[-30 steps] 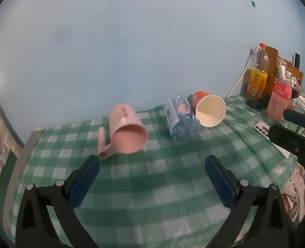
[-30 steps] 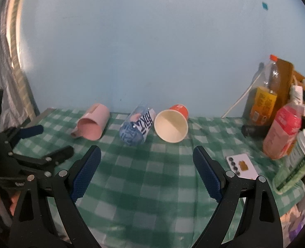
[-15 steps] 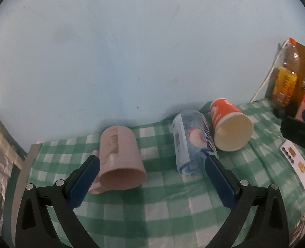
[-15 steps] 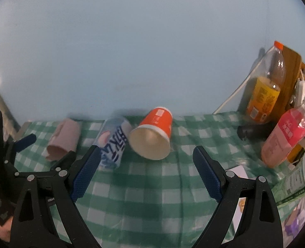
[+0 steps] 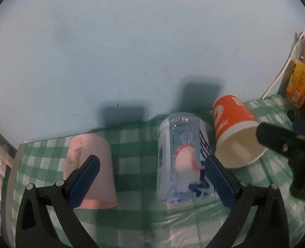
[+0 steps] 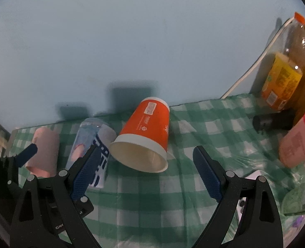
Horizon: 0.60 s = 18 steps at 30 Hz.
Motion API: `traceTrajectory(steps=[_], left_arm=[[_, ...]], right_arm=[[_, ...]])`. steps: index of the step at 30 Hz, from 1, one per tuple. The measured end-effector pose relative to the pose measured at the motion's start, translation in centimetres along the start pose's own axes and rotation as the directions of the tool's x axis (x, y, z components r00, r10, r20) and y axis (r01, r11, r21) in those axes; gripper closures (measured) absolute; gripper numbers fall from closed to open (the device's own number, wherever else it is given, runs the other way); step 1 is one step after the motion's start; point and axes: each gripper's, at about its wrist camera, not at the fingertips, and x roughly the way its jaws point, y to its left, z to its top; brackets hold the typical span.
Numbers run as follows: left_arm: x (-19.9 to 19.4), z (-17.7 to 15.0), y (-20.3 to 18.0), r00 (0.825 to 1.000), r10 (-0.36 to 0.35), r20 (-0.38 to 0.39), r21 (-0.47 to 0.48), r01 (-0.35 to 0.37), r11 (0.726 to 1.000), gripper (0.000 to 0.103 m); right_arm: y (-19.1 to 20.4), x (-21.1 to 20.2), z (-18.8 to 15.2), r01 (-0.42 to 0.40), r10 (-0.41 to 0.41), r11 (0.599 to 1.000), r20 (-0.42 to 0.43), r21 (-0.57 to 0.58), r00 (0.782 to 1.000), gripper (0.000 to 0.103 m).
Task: Flip cup upside down
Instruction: 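Move the left gripper to the clear labeled cup and close on it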
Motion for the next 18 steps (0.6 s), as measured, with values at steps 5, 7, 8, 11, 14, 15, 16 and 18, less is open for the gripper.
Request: traceTrajectory(steps=[5,7,8,11,14,15,16,18], left_arm=[[1.1,0.5,-0.5,1.0,-0.016,-0.016,-0.004,0.016,1.0,0.0],[1.6,0.7,-0.6,0.999,-0.032,-0.027,-0.008,0.032,0.999,0.0],[1.8,0.7,-0.6,0.999,-0.041,-0.028,-0.014,0.041,0.999,0.0],[2.2,0.8,-0.6,0.997,-0.065,-0.038,-0.025,0.064,0.998,0.0],[2.7,0.7,-0.6,0.994,-0.092,-0.054,-0.038,0.09,0.995,0.001],[2.8,0.7,-0.5,0.993,-0.101,-0.063,-0.041,0.098,0.994,0.002],[3.0,0.6,-0.6,0.991,-0.114,-0.068,-0.043,0.111,0.993,0.002],[3.3,0.4,-0.6,0.987,-0.134,-0.085,-0.047,0.13,0.99,0.01]], right_arm=[[-0.4,1.4,0.1,-0.022,0.023,0.999,-0.039,0.024,0.999,0.013],[-0.5,1.8,0.1,-0.025,0.026,0.999,-0.047,0.026,0.999,0.013],[-0.5,1.9,0.2,-0.026,0.028,0.999,-0.048,0.028,0.998,0.013],[-0.6,2.1,0.3,-0.027,0.029,0.999,-0.054,0.031,0.998,0.013],[-0.6,2.1,0.4,-0.025,0.027,0.999,-0.057,0.04,0.998,0.013],[-0.6,2.1,0.5,-0.027,0.029,0.999,-0.057,0.041,0.998,0.013],[-0.7,2.1,0.5,-0.027,0.029,0.999,-0.059,0.042,0.998,0.013],[-0.6,2.3,0.4,-0.028,0.031,0.999,-0.062,0.043,0.998,0.013]])
